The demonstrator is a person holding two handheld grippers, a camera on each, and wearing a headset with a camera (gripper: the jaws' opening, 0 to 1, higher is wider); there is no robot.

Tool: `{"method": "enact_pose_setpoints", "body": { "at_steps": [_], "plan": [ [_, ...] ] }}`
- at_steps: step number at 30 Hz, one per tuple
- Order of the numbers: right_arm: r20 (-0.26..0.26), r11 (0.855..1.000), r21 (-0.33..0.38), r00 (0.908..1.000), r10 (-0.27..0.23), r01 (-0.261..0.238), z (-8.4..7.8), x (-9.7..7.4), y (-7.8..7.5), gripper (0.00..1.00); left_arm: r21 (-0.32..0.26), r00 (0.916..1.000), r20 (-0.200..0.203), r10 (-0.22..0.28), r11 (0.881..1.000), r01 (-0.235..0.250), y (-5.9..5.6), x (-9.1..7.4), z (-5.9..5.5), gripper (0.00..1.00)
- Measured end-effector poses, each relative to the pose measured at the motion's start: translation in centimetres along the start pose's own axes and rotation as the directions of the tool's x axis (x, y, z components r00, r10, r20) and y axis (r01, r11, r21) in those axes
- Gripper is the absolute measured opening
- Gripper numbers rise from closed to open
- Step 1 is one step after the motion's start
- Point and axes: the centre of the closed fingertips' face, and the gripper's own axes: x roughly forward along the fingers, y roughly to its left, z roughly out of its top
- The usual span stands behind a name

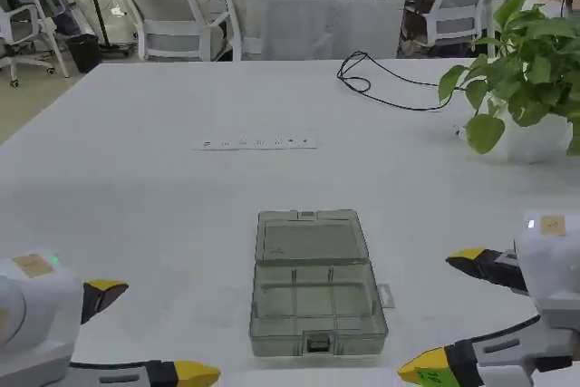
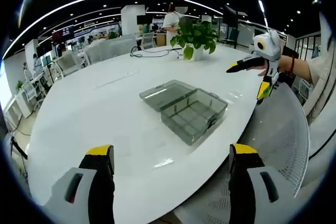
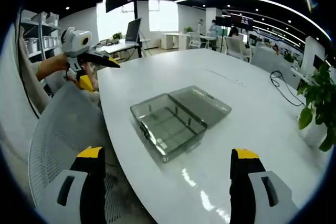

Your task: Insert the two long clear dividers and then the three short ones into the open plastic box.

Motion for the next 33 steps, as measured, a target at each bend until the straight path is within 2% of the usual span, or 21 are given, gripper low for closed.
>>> {"method": "enact_pose_setpoints", "body": {
  "at_steps": [13, 33],
  "plan": [
    [0.003, 1.0, 0.006, 0.9999, 0.011, -0.012, -0.01, 0.02, 0.21, 1.0, -0.006, 1.0, 0.001, -0.002, 1.0, 0.002, -0.14, 0.0, 0.06, 0.92],
    [0.019, 1.0, -0.003, 0.9998, -0.003, 0.003, 0.52, 0.0, 0.08, 1.0, -0.013, 0.9998, 0.017, 0.013, 1.0, -0.013, -0.08, -0.45, 0.21, 0.98]
  ]
}}
